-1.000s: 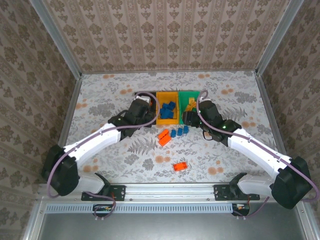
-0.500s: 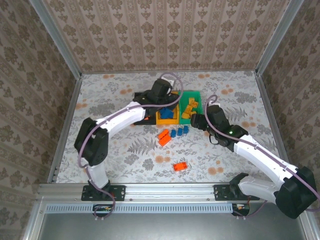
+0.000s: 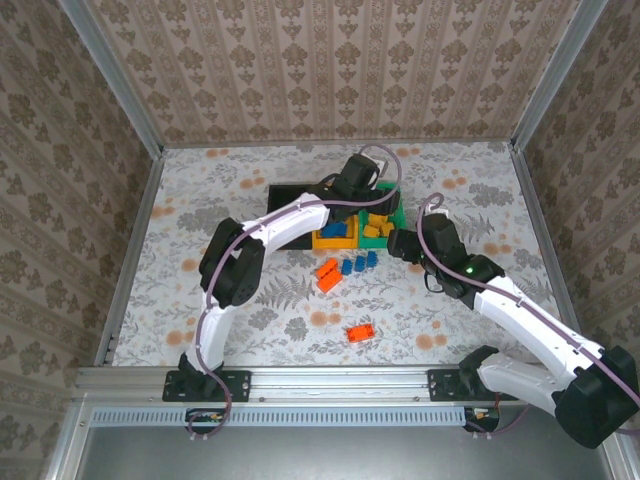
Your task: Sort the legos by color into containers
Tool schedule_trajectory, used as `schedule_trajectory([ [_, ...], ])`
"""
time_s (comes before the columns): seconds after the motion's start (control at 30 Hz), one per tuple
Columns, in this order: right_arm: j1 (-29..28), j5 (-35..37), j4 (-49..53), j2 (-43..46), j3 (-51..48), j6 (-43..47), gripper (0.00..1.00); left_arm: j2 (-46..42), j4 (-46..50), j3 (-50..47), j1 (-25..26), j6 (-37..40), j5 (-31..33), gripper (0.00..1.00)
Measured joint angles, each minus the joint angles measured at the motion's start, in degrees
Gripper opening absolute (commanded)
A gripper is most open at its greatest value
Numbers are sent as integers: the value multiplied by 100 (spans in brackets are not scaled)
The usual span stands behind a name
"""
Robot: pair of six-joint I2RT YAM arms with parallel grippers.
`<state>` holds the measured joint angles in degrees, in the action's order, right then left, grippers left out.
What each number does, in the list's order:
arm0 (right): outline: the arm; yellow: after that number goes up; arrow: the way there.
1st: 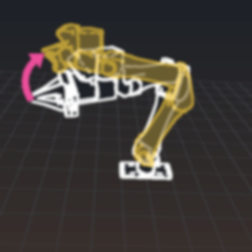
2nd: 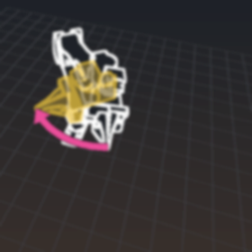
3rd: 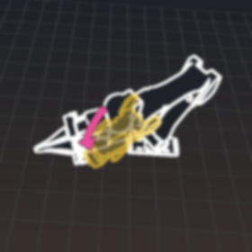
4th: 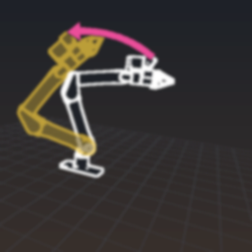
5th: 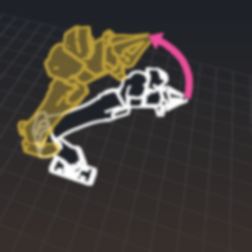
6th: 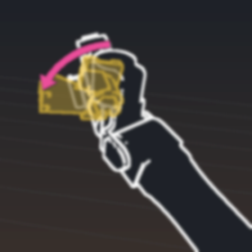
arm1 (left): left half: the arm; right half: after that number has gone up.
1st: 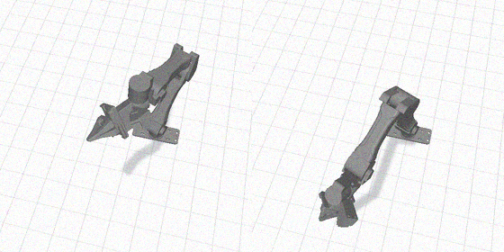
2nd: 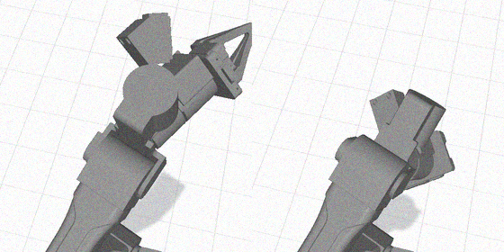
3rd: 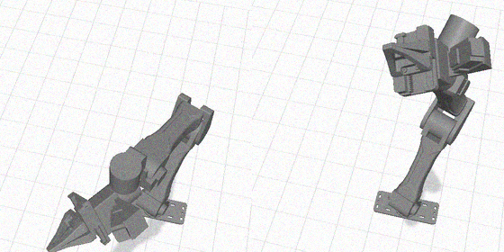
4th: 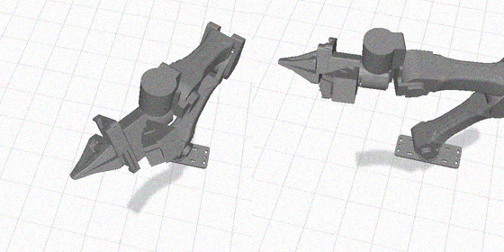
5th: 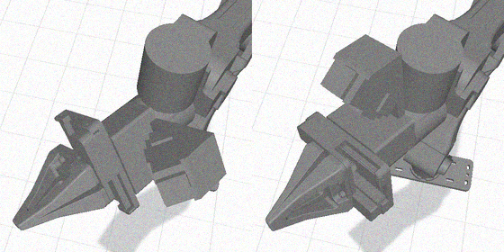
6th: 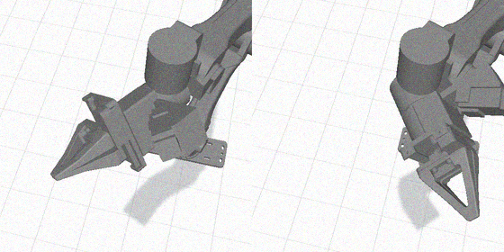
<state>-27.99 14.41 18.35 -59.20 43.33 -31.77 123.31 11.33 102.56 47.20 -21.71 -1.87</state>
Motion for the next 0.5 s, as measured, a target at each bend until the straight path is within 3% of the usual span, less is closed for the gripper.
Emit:
schedule_trajectory([
  [0.2,9,-162,4,2,-9,13,78,-380,-131,-389,-2,-94,-2,95],
  [0.33,-2,-485,22,-7,-11,74,79,-1425,-317,-1335,-2,-173,20,100],
  [0.43,-166,-675,116,-61,-11,160,92,-2455,-623,-2149,0,-278,81,100],
  [0.5,-420,-789,179,-140,-35,219,94,-3104,-776,-2671,11,-363,170,100],
])
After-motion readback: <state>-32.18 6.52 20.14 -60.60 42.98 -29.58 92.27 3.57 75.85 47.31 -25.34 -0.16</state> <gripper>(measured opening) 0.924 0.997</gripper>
